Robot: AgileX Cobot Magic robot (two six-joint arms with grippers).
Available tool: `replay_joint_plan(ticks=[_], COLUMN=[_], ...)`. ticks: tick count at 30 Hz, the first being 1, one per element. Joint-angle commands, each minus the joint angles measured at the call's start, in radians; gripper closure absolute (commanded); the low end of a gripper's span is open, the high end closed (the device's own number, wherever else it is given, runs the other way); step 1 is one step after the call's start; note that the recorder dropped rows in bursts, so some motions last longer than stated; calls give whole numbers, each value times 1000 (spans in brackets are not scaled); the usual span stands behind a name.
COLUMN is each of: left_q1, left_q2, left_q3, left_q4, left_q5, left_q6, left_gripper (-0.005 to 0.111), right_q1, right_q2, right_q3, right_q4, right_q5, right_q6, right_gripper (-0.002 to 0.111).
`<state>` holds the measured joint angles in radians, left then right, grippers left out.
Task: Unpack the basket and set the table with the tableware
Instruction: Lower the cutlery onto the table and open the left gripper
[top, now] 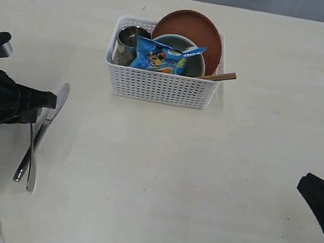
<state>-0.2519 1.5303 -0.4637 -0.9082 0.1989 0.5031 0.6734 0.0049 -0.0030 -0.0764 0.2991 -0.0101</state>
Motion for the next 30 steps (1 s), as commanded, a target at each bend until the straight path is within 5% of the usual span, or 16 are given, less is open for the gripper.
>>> replay_joint_plan(ticks=[1, 4, 11, 18, 30], left_q1=[-5, -5, -5, -5, -5], left_q2=[6, 8, 8, 8, 125], left_q3=[-5, -5, -5, -5, -38], left_q4=[-17, -21, -21, -20, -20], left_q5=[-19, 13, 9, -33, -38], left_q6=[-7, -10, -39, -55, -53], left_gripper=[103, 101, 73, 89, 89], right_q1=[4, 4, 4, 4, 4], right_q2=[-5, -5, -5, -5, -5], right_q3=[3, 3, 3, 3, 3], right_q4=[-4, -4, -4, -4, -4], right_q5=[-1, -1, -1, -1, -1], right_q6=[-2, -2, -2, -2, -2], right_gripper=[108, 108, 108, 108, 108])
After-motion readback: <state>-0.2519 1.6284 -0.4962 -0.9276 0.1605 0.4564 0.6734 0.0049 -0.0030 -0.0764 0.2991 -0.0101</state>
